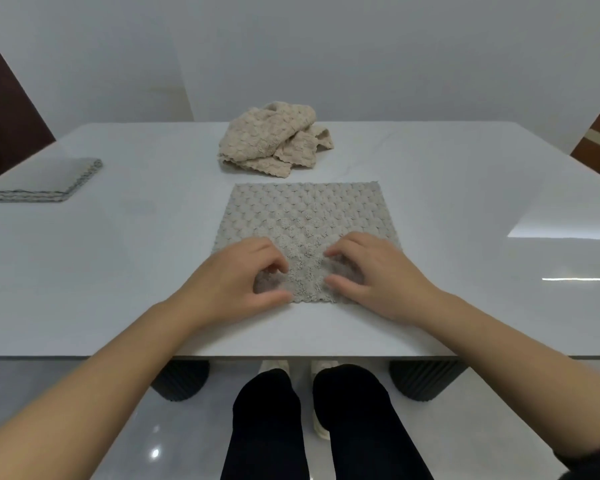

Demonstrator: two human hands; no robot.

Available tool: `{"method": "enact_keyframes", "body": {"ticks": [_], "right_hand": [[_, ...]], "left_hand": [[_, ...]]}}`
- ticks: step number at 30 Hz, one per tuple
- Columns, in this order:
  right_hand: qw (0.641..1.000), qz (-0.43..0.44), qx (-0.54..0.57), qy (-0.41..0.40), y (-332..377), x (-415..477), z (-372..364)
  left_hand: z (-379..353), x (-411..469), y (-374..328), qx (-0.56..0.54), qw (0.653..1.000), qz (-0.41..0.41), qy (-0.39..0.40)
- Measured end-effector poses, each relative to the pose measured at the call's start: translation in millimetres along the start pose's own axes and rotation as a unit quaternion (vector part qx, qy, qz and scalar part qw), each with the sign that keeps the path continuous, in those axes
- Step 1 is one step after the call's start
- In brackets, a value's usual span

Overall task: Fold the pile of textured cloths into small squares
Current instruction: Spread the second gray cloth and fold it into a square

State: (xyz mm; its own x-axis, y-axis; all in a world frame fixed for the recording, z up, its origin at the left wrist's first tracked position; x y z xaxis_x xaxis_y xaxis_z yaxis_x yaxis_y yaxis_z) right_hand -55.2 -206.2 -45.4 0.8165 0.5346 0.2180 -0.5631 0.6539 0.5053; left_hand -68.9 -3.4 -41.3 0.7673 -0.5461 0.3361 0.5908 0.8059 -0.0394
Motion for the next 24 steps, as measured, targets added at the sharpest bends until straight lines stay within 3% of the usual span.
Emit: {"method": "enact_keyframes", "body": {"ticks": [4, 7, 14, 20, 24], "right_hand": [[0.999, 0.032, 0.000, 0.008, 18, -3, -14], [0.999, 0.030, 0.005, -0.038, 21, -2, -15], [0.994, -0.027, -0.040, -0.101, -14, -10, 6], [0.985, -0.060, 0.086, -0.139, -51, -25, 30], [0.967, -0.084, 0.191, -0.145, -56, -32, 39]], "left_hand": [[-9, 2, -10, 0.030, 0.999, -0.014, -0.004], [-9, 5, -14, 0.055, 0.998, 0.012, -0.035], [-4, -11, 15, 0.053, 0.994, 0.095, -0.015], [6, -37, 50, -0.026, 0.983, 0.180, -0.006], [11, -50, 62, -0.174, 0.939, 0.293, -0.047]]}}
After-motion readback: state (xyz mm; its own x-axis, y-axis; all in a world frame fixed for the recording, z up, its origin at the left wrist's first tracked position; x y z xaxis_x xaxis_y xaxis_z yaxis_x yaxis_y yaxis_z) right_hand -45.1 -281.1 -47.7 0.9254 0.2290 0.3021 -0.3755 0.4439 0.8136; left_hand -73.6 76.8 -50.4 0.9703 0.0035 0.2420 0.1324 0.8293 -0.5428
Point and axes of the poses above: each hand's wrist, its own x-axis towards the middle knuckle, its own z-axis out of the back of the hand, y = z × x, the point moved 5 cm from there along x, towards the middle knuckle, and after that the axes turned 14 degrees about x, right-handed, at the moved point
